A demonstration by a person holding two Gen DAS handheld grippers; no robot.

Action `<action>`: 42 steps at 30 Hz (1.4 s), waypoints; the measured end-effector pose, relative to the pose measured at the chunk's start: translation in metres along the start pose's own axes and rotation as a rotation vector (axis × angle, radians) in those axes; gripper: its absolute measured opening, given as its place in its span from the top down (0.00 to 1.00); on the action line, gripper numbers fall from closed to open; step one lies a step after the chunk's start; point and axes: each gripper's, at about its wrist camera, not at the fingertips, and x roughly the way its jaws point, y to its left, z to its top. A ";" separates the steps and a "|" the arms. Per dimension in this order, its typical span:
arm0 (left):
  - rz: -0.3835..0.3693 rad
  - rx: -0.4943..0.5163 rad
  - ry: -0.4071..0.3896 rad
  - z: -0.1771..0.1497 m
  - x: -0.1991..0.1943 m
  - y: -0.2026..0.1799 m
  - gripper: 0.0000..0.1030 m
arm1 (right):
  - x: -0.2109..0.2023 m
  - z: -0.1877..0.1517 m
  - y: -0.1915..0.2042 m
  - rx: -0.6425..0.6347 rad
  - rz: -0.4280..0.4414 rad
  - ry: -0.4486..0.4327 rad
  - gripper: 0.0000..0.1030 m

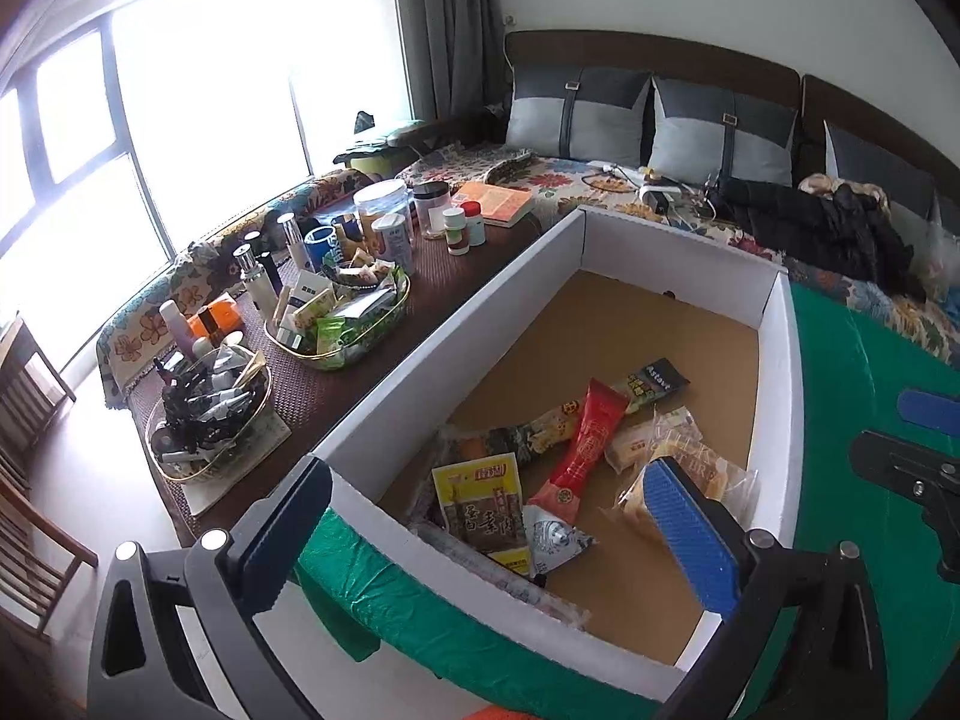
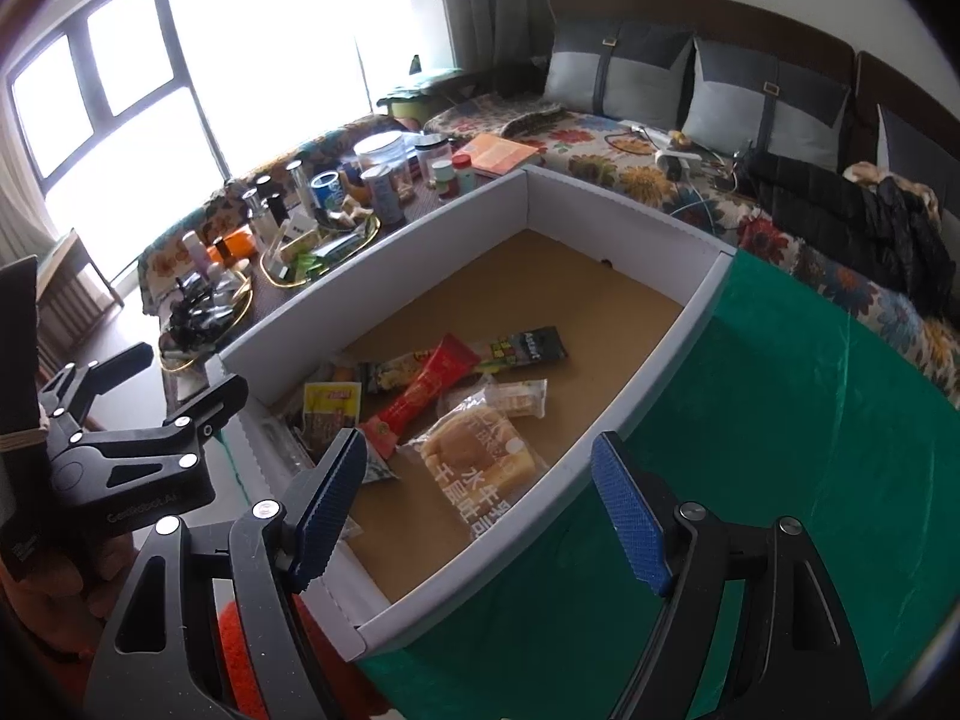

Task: Organize snacks

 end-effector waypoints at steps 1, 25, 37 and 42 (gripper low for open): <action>0.014 0.011 0.018 0.000 0.001 -0.001 0.00 | 0.000 -0.001 0.001 -0.002 -0.002 0.001 0.22; 0.011 -0.021 0.029 0.009 -0.009 0.009 0.00 | -0.004 0.011 0.022 -0.031 -0.033 -0.001 0.22; -0.011 -0.043 0.042 0.020 -0.009 0.017 0.00 | -0.002 0.015 0.026 -0.028 -0.027 0.008 0.22; -0.002 -0.046 0.044 0.021 -0.006 0.020 0.00 | 0.004 0.017 0.029 -0.022 -0.027 0.038 0.22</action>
